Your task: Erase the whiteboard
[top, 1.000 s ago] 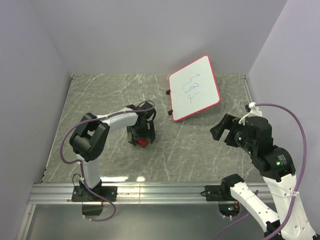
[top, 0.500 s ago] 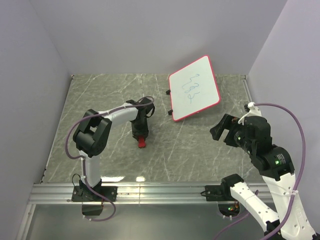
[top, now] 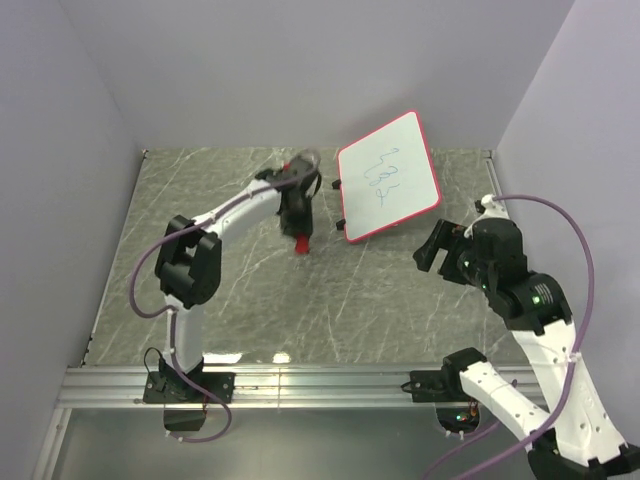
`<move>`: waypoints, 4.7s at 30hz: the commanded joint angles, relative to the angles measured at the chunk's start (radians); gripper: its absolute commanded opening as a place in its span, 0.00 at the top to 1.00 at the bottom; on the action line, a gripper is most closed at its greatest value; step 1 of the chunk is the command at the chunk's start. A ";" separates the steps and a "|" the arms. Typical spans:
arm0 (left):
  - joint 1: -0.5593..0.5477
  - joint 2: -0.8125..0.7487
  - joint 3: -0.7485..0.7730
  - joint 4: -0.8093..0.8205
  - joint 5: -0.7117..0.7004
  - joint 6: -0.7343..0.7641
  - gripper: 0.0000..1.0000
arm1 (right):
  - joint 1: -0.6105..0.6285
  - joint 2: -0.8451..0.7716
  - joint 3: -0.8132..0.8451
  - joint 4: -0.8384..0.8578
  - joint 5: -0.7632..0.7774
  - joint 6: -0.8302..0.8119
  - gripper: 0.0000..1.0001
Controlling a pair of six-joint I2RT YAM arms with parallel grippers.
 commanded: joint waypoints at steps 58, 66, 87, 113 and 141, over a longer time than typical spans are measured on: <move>0.001 0.432 0.711 0.572 0.526 0.066 1.00 | -0.232 0.687 0.100 0.331 -0.255 -0.031 1.00; -0.059 0.397 0.625 0.465 0.516 0.205 1.00 | -0.191 0.523 0.000 0.278 -0.263 -0.040 1.00; -0.121 0.171 0.279 0.440 0.547 0.215 1.00 | -0.192 0.586 0.044 0.284 -0.238 -0.040 1.00; -0.160 0.225 0.488 0.372 0.572 0.094 1.00 | -0.192 0.518 0.069 0.259 -0.252 -0.043 1.00; -0.135 0.155 0.268 0.778 0.607 -0.131 1.00 | -0.192 0.480 0.049 0.256 -0.246 -0.025 1.00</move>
